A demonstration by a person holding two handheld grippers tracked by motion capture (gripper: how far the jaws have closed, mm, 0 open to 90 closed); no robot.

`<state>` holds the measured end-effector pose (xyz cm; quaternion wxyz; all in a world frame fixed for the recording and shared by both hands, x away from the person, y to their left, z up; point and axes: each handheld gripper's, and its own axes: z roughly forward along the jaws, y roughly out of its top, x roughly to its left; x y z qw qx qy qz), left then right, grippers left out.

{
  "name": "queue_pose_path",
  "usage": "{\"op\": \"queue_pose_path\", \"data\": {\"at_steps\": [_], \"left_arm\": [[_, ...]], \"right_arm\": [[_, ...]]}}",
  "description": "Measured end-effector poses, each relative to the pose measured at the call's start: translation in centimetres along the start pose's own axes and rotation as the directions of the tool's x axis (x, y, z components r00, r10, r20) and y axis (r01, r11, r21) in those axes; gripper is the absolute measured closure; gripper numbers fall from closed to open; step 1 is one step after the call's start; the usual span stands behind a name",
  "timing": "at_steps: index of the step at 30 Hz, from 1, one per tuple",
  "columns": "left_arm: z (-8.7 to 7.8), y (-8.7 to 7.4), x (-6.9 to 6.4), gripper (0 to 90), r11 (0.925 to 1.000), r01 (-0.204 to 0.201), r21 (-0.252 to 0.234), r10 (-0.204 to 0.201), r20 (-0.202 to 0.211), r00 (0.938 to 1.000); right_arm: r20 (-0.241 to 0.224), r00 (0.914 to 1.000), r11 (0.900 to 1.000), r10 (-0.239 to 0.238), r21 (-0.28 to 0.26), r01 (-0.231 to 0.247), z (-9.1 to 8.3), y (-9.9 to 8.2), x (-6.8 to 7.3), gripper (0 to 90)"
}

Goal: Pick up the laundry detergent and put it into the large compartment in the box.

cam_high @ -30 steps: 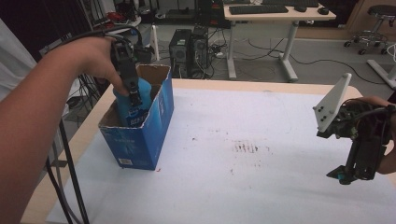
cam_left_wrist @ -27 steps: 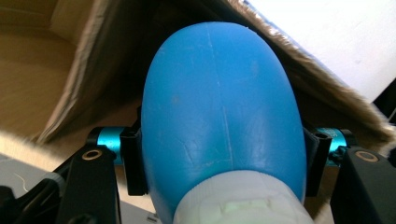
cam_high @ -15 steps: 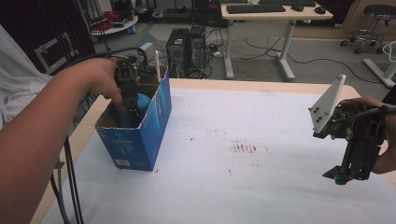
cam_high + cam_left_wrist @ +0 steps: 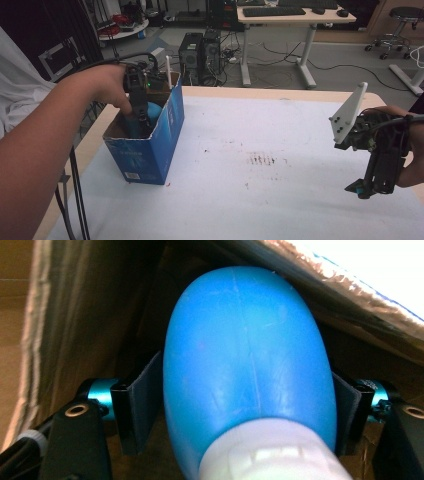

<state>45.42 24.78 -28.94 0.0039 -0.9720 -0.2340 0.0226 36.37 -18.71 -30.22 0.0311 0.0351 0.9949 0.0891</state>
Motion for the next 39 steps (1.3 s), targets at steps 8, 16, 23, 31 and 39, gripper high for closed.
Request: {"op": "queue_pose_path", "data": {"at_steps": [8,16,23,31,39], "left_arm": [[-0.8,-0.5,-0.1,23.8,0.9998,0.015,-0.013,-0.015,0.009,0.9998],[-2.6,-0.7,-0.3,19.1,0.9993,0.029,-0.025,-0.029,-0.009,0.9995],[-4.8,-1.2,-0.4,15.3,0.9977,0.063,-0.023,-0.064,-0.026,0.9976],[-7.8,-1.2,-1.3,9.3,0.998,0.045,-0.044,-0.047,-0.053,0.9975],[-9.9,0.2,-3.1,6.7,0.9981,0.003,-0.062,-0.007,-0.057,0.9983]], "right_arm": [[0.0,1.0,1.0,0.003,0.003,-0.003,0.0,-0.1,0.0,2.4],[-0.003,1.0,1.0,-0.002,0.0,0.002,0.2,0.1,-0.1,2.4],[0.0,1.0,1.0,-0.003,0.0,0.003,0.2,0.1,-0.1,2.4],[0.001,1.0,1.0,-0.003,-0.005,0.003,0.2,0.1,-0.2,2.4],[-0.001,1.0,1.0,-0.004,-0.009,0.004,0.3,0.3,-0.2,2.4]]}}
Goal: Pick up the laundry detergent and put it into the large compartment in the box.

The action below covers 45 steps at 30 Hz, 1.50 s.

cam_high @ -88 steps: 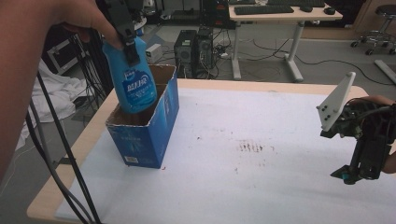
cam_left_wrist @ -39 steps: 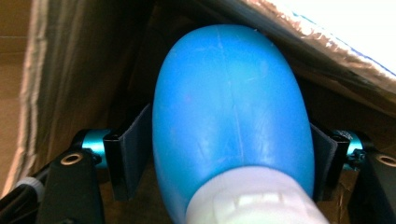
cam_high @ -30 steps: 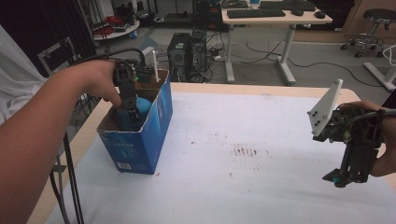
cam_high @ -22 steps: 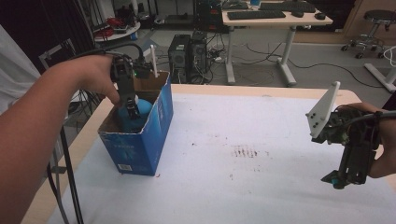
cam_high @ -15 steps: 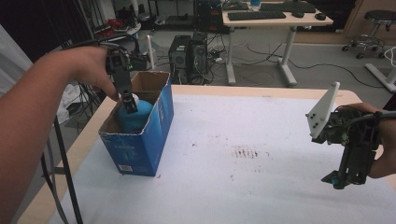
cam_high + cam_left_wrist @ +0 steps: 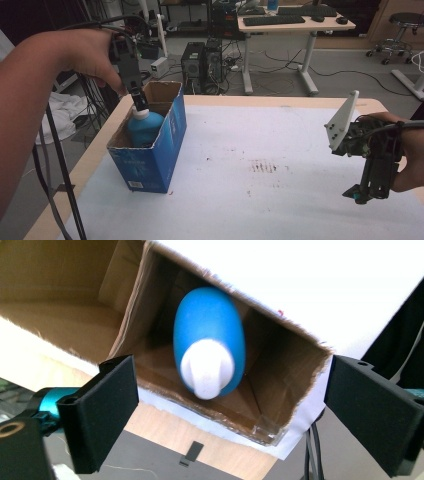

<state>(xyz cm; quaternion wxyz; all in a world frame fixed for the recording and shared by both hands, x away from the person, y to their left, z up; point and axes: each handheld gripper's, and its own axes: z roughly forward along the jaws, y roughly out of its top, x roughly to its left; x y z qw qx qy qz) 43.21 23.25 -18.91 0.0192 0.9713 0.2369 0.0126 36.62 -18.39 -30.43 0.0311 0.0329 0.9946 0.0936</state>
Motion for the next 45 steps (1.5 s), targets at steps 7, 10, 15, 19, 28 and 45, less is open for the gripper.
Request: {"op": "queue_pose_path", "data": {"at_steps": [7,10,15,19,28,45], "left_arm": [[-0.4,2.0,-2.0,4.1,0.9968,-0.079,-0.008,0.079,0.005,0.9968],[-0.2,3.0,-2.9,1.7,0.9933,-0.115,-0.001,0.115,0.015,0.9932],[0.6,4.9,-4.4,1.7,0.9744,-0.224,0.01,0.224,0.022,0.9743],[2.0,6.5,-5.4,1.7,0.9577,-0.287,0.013,0.287,0.043,0.9571],[5.3,8.3,-5.9,1.7,0.9504,-0.311,0.009,0.31,0.05,0.9494],[6.9,9.7,-7.0,1.7,0.9408,-0.338,0.025,0.336,0.051,0.9403]], "right_arm": [[0.001,1.0,1.0,-0.002,0.0,0.002,-0.1,0.0,0.1,2.4],[0.0,1.0,1.0,0.0,0.0,0.0,-0.1,0.0,0.1,2.4],[-0.003,1.0,1.0,-0.005,-0.002,0.005,0.0,0.0,0.0,2.4],[-0.004,1.0,1.0,0.0,-0.001,0.0,0.0,0.1,-0.1,2.4],[-0.002,1.0,1.0,0.0,0.004,0.0,-0.6,0.6,0.0,2.4],[0.016,0.9996,0.9997,-0.025,-0.006,0.025,-2.1,0.6,-0.5,2.4]]}}
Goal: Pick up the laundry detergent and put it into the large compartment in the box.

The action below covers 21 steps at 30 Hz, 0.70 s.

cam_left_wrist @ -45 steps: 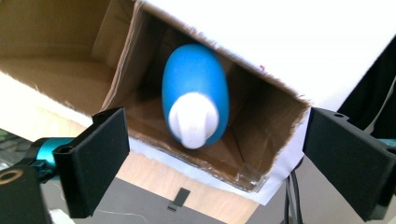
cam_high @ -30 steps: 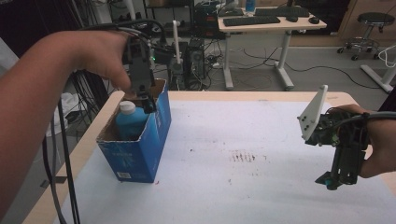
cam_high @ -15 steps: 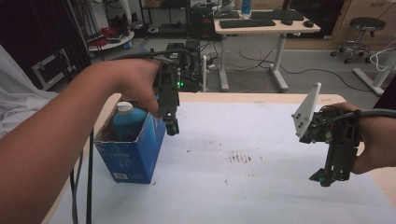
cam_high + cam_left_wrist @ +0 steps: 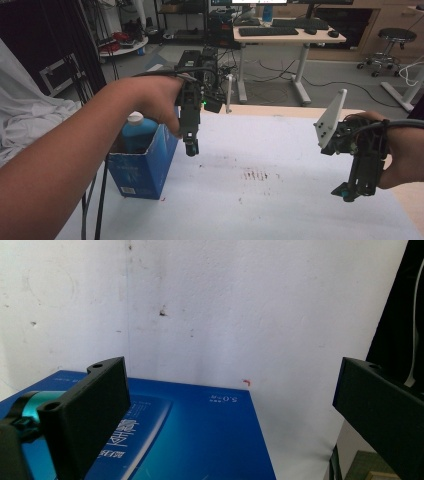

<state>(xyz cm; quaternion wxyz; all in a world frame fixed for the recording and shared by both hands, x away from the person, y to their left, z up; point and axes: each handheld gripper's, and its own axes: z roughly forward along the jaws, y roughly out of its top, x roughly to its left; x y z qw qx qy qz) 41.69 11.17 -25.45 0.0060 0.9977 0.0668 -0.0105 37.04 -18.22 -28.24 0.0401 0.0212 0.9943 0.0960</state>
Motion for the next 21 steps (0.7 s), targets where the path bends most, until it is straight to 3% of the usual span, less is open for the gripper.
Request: {"op": "queue_pose_path", "data": {"at_steps": [12,21], "left_arm": [[0.3,1.2,-0.4,1.7,0.9996,-0.024,-0.014,0.025,0.018,0.9995],[0.4,1.2,-0.6,1.7,0.9996,-0.026,-0.013,0.026,0.024,0.9994]], "right_arm": [[0.002,1.0,0.9999,0.0,0.013,0.0,-0.6,-0.3,0.2,2.4],[-0.001,1.0,0.9999,-0.005,0.016,0.005,-0.4,-0.1,0.1,2.4]]}}
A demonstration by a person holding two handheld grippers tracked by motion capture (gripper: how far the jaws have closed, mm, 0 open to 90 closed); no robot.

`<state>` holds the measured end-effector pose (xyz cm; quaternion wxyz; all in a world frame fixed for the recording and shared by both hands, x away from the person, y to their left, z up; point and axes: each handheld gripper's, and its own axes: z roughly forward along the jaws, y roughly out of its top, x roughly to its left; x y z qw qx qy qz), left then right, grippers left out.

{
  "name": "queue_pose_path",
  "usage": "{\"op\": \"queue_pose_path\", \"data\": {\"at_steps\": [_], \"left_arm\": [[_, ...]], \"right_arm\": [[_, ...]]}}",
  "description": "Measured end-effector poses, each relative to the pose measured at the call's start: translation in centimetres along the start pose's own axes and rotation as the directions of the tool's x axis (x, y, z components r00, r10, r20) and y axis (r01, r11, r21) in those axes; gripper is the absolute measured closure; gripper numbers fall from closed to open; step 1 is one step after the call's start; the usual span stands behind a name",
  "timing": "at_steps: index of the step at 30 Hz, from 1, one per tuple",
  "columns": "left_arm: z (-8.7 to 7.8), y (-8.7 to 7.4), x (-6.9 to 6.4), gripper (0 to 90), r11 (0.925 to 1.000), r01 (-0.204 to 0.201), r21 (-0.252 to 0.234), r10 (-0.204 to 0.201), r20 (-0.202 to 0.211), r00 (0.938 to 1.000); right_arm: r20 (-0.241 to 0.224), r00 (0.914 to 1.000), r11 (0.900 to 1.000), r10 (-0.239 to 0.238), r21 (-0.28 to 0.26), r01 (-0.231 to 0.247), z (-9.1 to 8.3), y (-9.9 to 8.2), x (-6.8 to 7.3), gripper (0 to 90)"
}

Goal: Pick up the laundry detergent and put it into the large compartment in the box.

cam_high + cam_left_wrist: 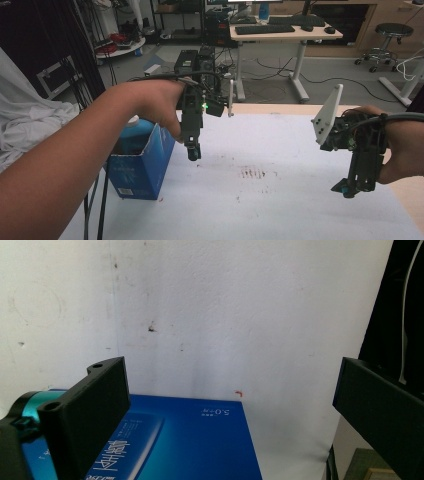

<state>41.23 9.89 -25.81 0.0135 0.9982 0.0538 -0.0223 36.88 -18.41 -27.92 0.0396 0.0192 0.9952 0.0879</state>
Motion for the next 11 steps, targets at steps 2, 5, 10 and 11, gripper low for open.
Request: {"op": "queue_pose_path", "data": {"at_steps": [2,5,10,11], "left_arm": [[-0.03,-0.05,-0.05,1.8,0.9999,-0.006,-0.008,0.006,0.003,1.0],[-0.01,-0.11,-0.04,1.7,1.0,-0.005,-0.007,0.005,0.005,1.0],[0.06,-0.27,0.03,1.7,1.0,0.002,-0.003,-0.002,0.008,1.0],[0.09,-0.3,0.04,1.7,1.0,0.001,-0.003,-0.001,0.008,1.0]], "right_arm": [[0.0,1.0,1.0,0.002,0.0,-0.002,0.04,0.1,-0.02,2.4],[-0.002,1.0,1.0,0.0,0.0,0.0,0.13,0.27,-0.07,2.4],[-0.004,1.0,1.0,-0.002,0.002,0.002,0.26,0.47,-0.08,2.4],[-0.006,1.0,1.0,-0.005,0.002,0.005,0.28,0.49,-0.09,2.4]]}}
